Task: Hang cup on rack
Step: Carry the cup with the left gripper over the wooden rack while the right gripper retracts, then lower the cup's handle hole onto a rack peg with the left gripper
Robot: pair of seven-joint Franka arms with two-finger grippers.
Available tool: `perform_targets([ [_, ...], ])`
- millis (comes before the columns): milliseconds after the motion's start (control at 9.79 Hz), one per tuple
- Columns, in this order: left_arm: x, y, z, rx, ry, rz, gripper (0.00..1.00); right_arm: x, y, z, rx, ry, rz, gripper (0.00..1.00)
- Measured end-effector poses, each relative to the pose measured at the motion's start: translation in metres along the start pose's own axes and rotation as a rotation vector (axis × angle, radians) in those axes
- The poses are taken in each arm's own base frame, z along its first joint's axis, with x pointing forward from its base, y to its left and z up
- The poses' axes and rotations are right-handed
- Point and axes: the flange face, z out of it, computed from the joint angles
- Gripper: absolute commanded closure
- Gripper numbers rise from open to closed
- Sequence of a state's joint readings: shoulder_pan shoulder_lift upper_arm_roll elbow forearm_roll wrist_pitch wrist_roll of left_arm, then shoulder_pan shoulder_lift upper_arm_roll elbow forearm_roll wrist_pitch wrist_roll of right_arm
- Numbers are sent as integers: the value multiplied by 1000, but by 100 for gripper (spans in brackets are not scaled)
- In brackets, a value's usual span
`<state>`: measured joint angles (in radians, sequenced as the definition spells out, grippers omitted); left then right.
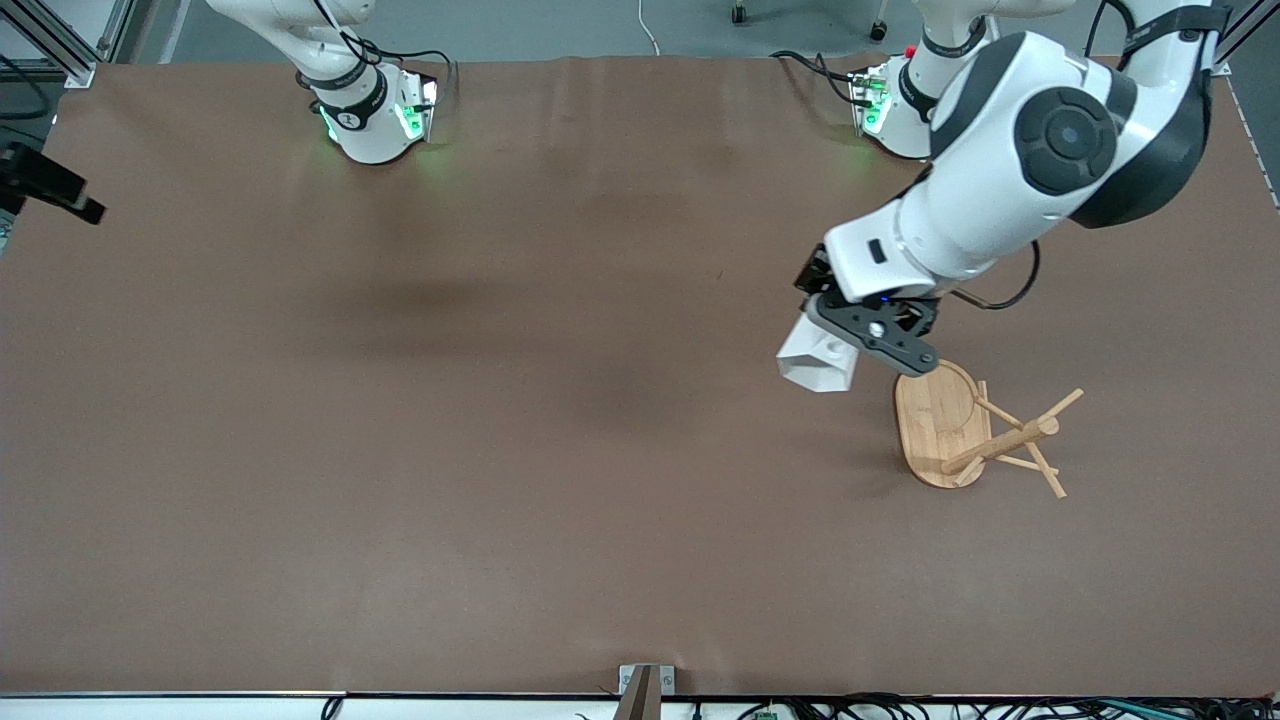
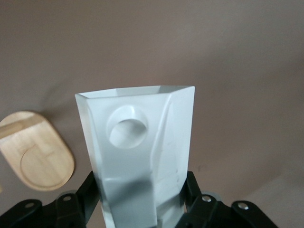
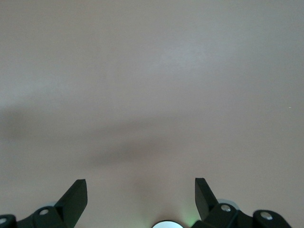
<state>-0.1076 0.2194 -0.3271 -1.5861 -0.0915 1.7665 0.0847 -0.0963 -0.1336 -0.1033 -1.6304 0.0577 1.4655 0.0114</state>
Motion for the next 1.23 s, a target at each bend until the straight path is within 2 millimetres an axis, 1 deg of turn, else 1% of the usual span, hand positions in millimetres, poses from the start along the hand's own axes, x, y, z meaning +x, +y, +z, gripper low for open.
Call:
perform_targets([
  [102, -11, -20, 15, 9, -24, 5, 99, 1, 11, 0, 3, 0, 11, 0],
  [204, -18, -36, 34, 13, -30, 18, 99, 2, 10, -2, -3, 6, 9, 0],
  [409, -25, -59, 71, 19, -25, 57, 99, 3, 3, -18, -49, 41, -8, 0],
  [511, -28, -71, 81, 22, -24, 87, 99, 3, -3, -21, -89, 50, -23, 0],
  [715, -32, -99, 90, 26, -26, 144, 99, 3, -28, -20, -126, 53, -65, 0],
  [817, -34, -107, 93, 28, -26, 149, 99, 4, -31, -21, -120, 63, -69, 0],
  [1022, -37, -116, 93, 31, -25, 138, 99, 8, -24, -21, -105, 76, -55, 0],
  [1226, -42, -138, 90, 37, -22, 131, 99, 10, -20, -20, -104, 75, -47, 0],
])
